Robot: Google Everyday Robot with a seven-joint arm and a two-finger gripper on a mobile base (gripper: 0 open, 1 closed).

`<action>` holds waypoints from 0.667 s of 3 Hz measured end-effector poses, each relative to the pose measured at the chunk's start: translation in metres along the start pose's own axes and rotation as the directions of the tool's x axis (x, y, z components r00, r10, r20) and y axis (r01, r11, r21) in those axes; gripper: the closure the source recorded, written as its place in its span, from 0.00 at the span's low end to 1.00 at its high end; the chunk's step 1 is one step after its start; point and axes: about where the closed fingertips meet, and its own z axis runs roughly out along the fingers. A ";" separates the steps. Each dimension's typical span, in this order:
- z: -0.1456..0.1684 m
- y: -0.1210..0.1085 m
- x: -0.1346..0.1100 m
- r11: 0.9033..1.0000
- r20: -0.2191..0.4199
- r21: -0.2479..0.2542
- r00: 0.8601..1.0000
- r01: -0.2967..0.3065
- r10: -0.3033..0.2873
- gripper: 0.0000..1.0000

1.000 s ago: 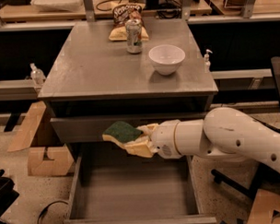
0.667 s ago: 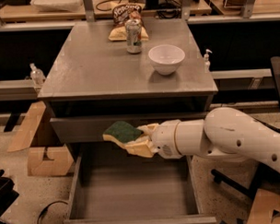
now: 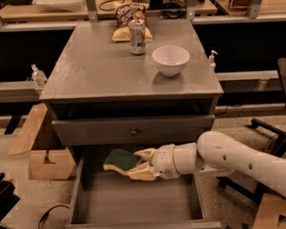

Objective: Place sponge into middle drawer

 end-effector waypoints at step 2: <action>0.036 -0.005 0.045 0.993 0.003 -0.111 0.999 0.040 -0.040 1.00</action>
Offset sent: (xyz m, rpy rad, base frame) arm 0.0034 0.0063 -0.0462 0.0089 0.0032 0.0984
